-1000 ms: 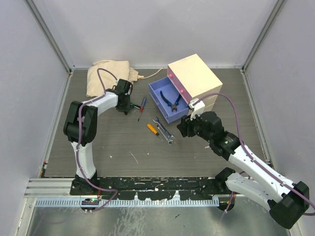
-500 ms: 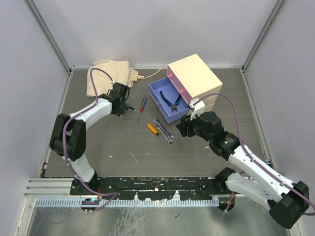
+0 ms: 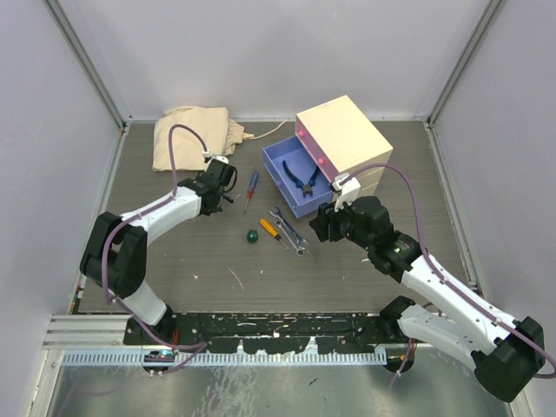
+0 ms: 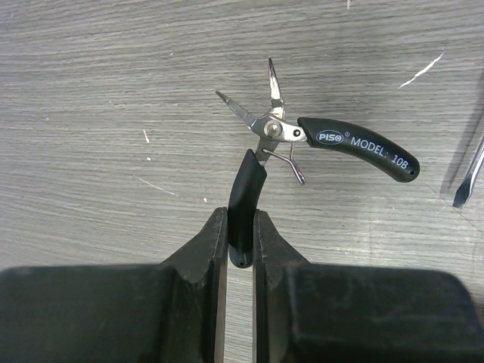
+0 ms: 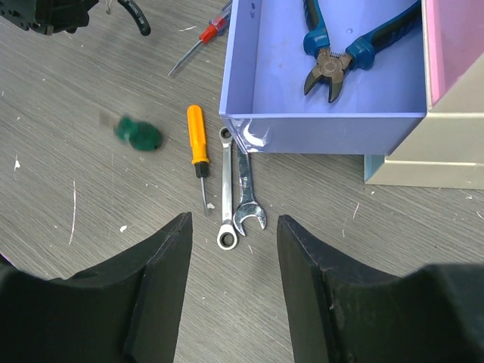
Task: Sort the tools into containers
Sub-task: Pick up the pliers at the center of the board.
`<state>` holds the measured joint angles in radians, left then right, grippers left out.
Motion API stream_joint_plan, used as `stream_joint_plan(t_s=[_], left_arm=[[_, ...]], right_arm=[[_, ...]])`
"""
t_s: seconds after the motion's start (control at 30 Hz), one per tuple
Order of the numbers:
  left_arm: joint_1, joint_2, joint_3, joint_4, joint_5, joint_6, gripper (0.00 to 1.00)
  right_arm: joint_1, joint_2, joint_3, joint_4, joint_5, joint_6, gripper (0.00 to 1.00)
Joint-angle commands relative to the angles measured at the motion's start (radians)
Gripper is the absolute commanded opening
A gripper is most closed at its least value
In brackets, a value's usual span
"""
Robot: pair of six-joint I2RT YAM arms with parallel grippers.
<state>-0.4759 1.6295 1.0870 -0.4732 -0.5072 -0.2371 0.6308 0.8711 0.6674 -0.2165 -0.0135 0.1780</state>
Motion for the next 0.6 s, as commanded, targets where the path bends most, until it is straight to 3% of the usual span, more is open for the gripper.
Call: stream_joint_plan(t_s=[0.0, 0.57], left_arm=[[0.000, -0.050, 0.005, 0.043, -0.041, 0.008, 0.00], [0.000, -0.323, -0.062, 0.073, 0.209, -0.015, 0.00]], right_arm=[[-0.003, -0.010, 0.002, 0.052, -0.005, 0.015, 0.54], [-0.003, -0.051, 0.072, -0.025, 0.050, 0.078, 0.66]])
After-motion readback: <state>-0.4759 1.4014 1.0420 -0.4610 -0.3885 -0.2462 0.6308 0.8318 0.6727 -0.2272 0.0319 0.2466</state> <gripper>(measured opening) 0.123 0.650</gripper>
